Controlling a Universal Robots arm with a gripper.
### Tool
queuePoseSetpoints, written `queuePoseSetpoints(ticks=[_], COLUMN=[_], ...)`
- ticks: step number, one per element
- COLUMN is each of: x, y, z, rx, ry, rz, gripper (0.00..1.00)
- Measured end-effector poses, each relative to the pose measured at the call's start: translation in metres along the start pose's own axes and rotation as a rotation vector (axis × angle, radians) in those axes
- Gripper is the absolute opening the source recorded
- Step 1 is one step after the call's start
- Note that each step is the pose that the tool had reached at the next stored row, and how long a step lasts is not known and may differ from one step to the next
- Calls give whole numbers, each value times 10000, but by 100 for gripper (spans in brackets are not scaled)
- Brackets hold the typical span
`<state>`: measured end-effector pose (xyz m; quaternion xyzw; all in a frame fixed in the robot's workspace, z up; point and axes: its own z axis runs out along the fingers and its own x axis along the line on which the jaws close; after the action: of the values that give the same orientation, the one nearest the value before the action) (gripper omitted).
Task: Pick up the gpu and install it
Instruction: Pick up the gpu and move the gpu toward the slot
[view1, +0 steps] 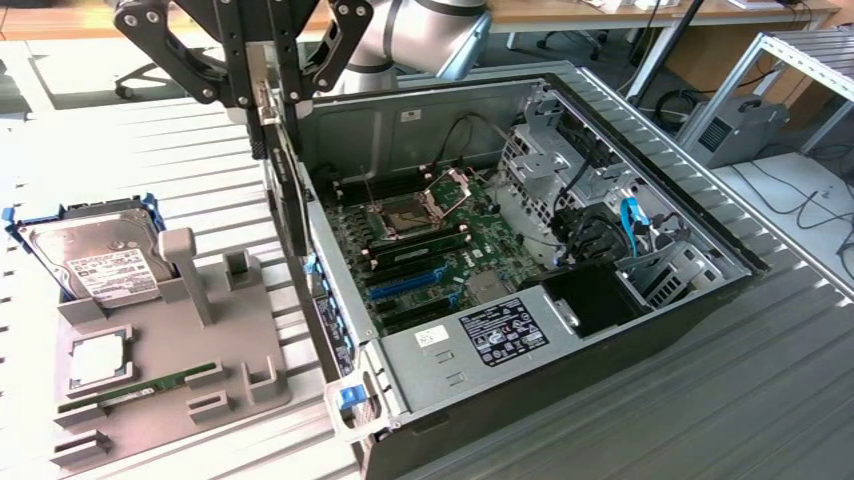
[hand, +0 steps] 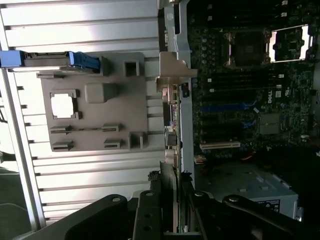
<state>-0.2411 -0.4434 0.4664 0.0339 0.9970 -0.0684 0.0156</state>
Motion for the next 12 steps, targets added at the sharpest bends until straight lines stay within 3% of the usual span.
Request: queuePoseSetpoints(ticks=[12], x=[-48], y=[4], z=[5], rx=[243], ry=[-17], rz=[-7], gripper=[26])
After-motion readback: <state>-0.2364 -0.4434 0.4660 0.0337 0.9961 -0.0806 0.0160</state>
